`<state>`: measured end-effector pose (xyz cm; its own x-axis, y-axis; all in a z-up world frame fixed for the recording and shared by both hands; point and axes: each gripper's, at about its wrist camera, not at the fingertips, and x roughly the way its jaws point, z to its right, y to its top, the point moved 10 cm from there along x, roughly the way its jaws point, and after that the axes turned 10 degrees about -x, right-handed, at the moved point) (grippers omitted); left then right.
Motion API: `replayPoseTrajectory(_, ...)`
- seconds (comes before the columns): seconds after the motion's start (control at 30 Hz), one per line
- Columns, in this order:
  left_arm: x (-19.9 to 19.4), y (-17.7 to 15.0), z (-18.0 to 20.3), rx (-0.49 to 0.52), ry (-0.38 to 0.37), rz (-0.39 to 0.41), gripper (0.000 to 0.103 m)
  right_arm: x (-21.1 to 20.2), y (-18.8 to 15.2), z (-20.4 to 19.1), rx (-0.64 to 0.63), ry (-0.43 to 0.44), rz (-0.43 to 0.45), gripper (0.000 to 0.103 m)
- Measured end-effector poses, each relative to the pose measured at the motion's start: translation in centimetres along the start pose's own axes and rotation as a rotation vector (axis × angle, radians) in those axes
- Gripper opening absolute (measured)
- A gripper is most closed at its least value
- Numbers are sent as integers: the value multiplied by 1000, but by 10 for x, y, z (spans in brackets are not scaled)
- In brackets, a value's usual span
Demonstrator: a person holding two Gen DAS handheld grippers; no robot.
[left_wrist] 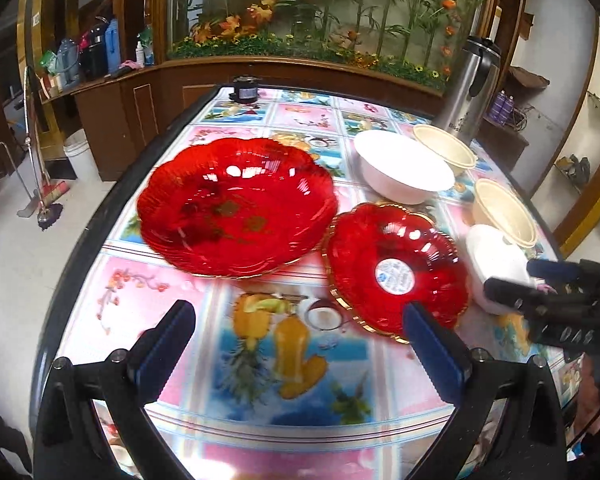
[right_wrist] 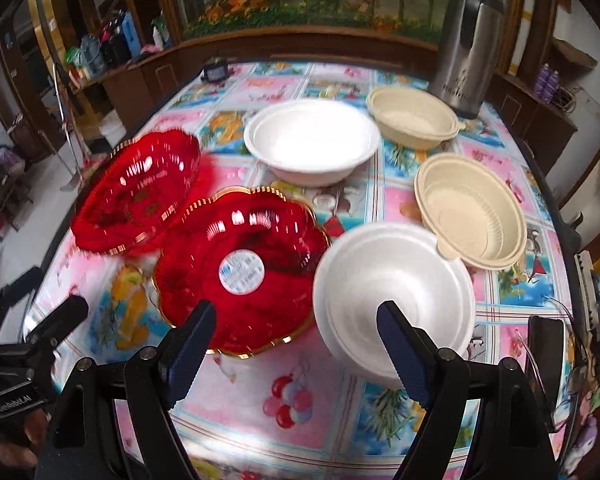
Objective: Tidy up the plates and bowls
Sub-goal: 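Move the left tool toward the large red scalloped plate, then grasp the large red plate rim with the left tool and lift it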
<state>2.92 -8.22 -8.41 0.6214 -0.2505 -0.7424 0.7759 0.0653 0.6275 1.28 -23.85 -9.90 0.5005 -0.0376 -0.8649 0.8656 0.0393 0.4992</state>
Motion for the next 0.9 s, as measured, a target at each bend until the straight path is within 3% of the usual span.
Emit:
replayPoseTrajectory(0.47,14,7,25,-8,4,-21,103,-5,4,22,-82,-28,41,86)
replayPoseTrajectory(0.9,22,-10,-2,-64,41,-40,103,8,1,10,-155,-53,4,86)
